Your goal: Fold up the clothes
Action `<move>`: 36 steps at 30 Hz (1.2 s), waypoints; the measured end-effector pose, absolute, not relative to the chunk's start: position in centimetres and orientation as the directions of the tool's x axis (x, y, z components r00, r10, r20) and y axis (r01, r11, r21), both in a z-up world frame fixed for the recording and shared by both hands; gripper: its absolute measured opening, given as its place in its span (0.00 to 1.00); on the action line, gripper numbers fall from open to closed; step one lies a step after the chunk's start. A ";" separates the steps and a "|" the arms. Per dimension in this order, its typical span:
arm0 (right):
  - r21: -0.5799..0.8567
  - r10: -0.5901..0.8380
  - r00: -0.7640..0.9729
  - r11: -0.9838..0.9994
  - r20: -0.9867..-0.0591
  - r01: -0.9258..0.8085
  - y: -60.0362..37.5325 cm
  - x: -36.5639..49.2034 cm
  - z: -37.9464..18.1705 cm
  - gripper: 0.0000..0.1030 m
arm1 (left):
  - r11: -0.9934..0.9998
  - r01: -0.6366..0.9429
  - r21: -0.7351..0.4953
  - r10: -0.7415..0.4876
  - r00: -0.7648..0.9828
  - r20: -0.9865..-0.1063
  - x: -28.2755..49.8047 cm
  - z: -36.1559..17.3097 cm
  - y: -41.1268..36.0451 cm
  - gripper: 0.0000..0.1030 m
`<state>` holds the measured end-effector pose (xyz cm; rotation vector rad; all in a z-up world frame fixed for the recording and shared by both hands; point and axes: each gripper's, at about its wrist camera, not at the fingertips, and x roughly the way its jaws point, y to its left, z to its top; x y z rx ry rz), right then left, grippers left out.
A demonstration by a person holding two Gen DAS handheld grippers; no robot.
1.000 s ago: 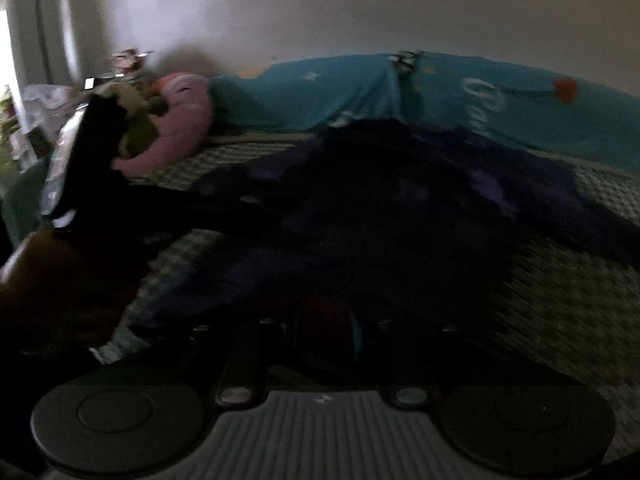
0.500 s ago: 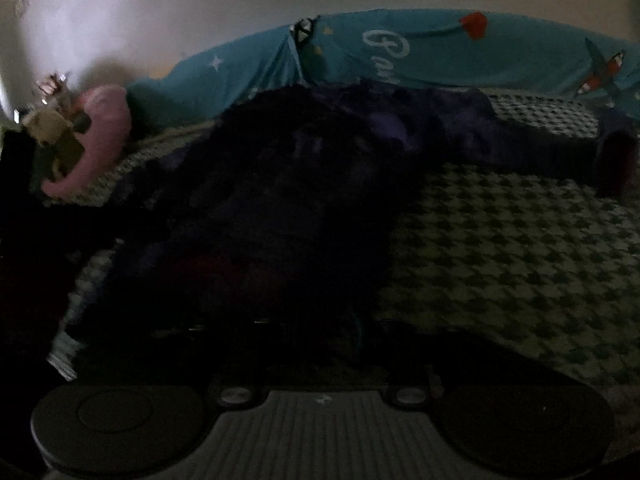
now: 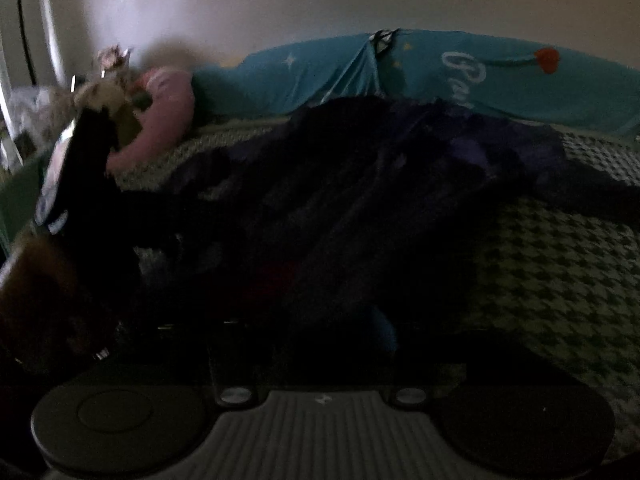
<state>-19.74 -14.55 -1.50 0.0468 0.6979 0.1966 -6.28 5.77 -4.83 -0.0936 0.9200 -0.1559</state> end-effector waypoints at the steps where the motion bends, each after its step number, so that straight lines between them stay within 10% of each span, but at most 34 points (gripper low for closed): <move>1: 0.077 0.173 0.749 0.984 -0.639 -0.162 -14.1 -19.6 -1.8 0.51 | 0.985 0.092 -0.148 -0.173 0.597 -0.783 -6.4 -4.9 5.8 1.00; 10: 0.034 0.068 0.756 0.998 -0.651 -0.061 -14.7 -18.5 -2.4 0.10 | 0.990 0.081 -0.118 -0.143 0.614 -0.776 -8.0 -5.5 5.4 1.00; 20: 0.041 -0.254 0.876 0.954 -0.411 0.296 -19.5 -20.7 2.0 0.08 | 0.994 0.093 -0.054 -0.100 0.626 -0.774 -8.8 -6.1 4.7 1.00; 36: 0.133 -0.472 0.738 0.793 -0.483 0.595 -26.3 -22.1 2.3 0.19 | 0.995 0.081 -0.065 -0.101 0.626 -0.773 -9.6 -6.0 5.2 1.00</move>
